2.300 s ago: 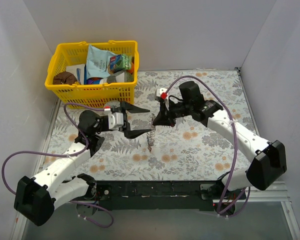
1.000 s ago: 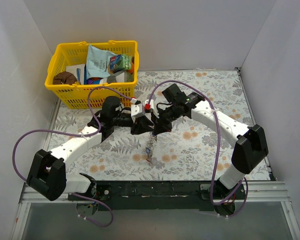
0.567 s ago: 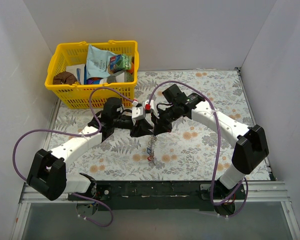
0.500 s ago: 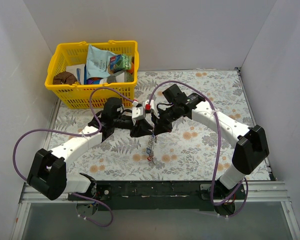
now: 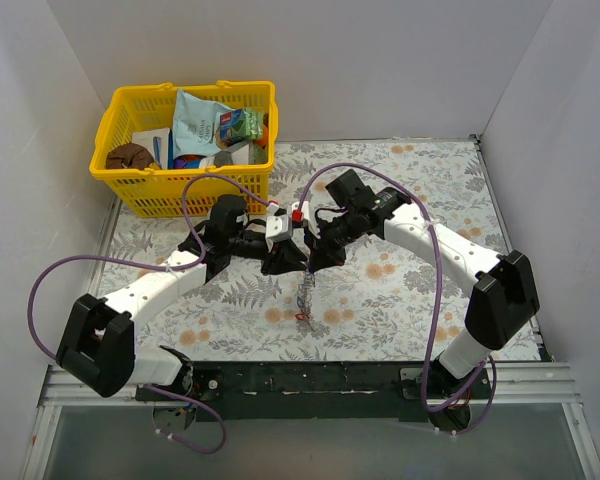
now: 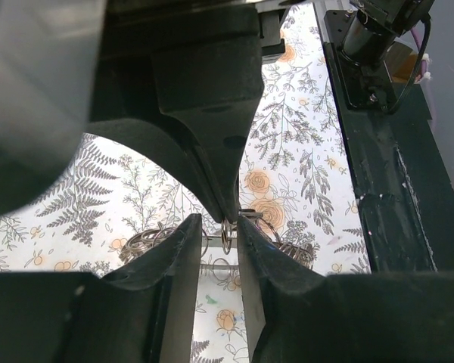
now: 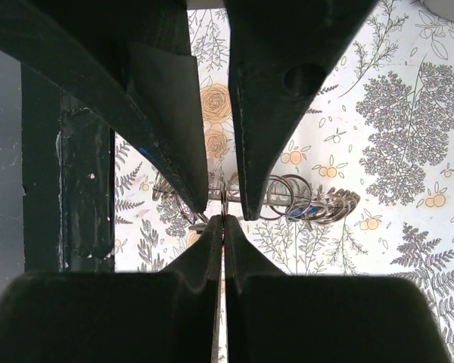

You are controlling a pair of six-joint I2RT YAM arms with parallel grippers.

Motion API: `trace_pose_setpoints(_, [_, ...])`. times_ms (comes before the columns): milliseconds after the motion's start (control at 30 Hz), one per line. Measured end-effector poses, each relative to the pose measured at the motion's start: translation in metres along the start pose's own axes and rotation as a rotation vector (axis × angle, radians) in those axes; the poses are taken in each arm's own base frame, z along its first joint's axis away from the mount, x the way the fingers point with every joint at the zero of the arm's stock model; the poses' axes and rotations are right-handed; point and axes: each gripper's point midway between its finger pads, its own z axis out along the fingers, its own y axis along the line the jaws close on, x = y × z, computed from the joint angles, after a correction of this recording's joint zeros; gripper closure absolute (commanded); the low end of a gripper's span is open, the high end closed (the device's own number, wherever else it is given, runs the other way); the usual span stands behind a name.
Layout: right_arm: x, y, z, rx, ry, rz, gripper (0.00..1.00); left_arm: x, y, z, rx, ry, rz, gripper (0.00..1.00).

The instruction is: Put the keys on the keyring

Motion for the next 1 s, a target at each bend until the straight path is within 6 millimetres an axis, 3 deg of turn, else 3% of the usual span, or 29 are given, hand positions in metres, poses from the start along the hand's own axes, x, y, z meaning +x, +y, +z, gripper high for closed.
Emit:
trace_pose_setpoints(333, [0.0,0.001,0.0,0.005,-0.008,-0.003,0.99,0.0,0.0,0.001,0.003,0.0,0.012,0.86])
trace_pose_setpoints(567, [-0.008,0.0,-0.001,0.009,-0.041,-0.029,0.99,-0.01,0.006,-0.004,-0.065,-0.028,0.039,0.69])
trace_pose_setpoints(1000, [-0.009,0.003,-0.005,0.013,-0.077,-0.049,0.99,-0.039,0.013,-0.028,-0.167,-0.176,0.049,0.65])
